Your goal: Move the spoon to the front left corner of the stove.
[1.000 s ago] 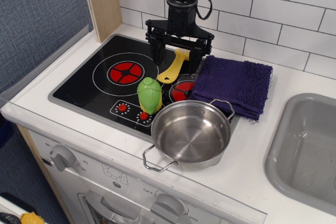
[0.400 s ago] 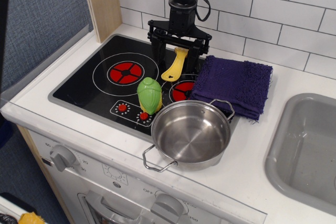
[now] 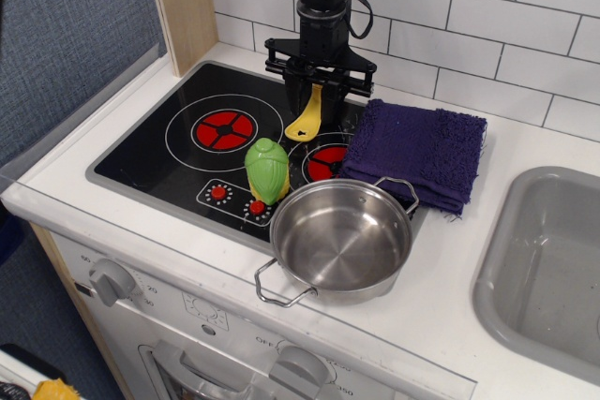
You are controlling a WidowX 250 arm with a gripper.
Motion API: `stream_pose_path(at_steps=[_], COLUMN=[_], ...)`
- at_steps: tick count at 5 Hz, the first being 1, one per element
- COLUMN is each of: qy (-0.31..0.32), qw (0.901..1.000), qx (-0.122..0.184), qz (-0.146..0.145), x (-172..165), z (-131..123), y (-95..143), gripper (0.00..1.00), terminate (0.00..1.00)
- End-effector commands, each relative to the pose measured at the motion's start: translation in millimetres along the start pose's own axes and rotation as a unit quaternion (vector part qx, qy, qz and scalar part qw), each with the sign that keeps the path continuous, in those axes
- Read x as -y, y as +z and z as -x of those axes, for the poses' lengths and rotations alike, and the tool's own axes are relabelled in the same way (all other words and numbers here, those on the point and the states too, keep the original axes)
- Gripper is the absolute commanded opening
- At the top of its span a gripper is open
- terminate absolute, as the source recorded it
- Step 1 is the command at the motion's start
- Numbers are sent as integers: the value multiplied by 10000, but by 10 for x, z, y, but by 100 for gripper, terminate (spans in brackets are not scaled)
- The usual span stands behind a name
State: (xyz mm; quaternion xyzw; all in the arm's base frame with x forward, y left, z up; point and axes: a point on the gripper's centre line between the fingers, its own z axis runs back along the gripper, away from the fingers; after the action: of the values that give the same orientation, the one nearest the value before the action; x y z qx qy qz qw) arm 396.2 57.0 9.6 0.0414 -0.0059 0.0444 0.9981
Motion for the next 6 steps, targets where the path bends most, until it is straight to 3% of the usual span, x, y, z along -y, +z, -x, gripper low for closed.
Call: stream_pose_path(at_steps=[1, 2, 3, 5, 6], qy=[209, 505, 533, 683, 648], qw=[9993, 9969, 9968, 9959, 9963], qx=[301, 572, 578, -80, -82], qz=[97, 170, 117, -580, -551], x=[-320, -593, -790, -1122, -1404], z=[68, 207, 442, 989, 1135], y=[280, 564, 632, 282, 80], gripper=[0, 0, 0, 0, 0], terminate=[0, 0, 0, 0, 0])
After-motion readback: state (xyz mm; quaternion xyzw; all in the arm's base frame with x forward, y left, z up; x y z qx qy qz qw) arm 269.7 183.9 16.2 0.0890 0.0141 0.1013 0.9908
